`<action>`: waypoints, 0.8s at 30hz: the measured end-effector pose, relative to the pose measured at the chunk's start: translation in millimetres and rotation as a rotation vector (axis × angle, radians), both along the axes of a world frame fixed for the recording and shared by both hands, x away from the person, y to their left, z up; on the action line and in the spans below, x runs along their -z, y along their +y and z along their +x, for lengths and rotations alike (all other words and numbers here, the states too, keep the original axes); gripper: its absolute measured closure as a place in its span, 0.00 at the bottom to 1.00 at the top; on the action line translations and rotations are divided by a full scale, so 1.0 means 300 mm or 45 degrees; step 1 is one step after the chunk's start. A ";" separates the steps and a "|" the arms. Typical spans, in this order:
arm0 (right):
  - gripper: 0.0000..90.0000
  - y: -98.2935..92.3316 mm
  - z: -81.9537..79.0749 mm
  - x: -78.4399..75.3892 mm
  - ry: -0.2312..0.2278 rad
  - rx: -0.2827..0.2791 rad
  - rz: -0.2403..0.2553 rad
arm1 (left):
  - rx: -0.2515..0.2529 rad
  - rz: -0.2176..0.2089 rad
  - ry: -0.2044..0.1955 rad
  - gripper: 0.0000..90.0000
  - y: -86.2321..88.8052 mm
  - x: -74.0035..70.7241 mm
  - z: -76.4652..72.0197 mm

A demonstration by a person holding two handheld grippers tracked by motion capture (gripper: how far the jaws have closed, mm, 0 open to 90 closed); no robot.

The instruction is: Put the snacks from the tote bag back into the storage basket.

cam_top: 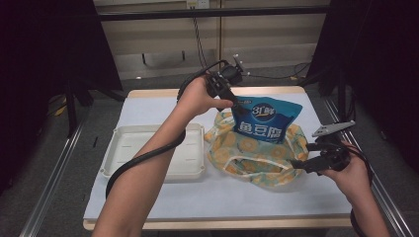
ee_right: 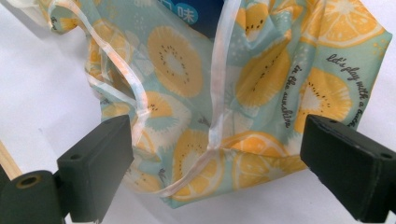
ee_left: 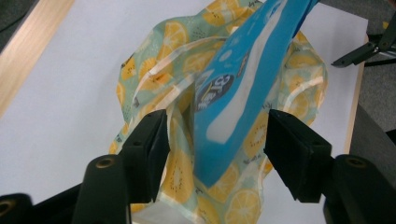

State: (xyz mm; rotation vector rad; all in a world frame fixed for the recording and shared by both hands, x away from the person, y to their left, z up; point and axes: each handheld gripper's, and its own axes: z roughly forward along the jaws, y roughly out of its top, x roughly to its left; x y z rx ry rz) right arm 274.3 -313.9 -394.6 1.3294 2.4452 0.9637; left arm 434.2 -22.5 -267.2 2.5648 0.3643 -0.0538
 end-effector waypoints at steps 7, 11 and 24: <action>0.10 0.002 0.001 0.002 0.001 0.000 0.002 | -0.050 0.053 -0.030 0.79 -0.022 -0.012 -0.011; 0.10 0.002 0.001 0.000 -0.005 -0.003 0.005 | -0.042 0.115 -0.034 0.89 -0.026 -0.022 -0.031; 0.10 0.008 0.001 0.000 -0.003 -0.008 0.005 | -0.020 0.144 -0.010 0.95 -0.023 -0.034 -0.054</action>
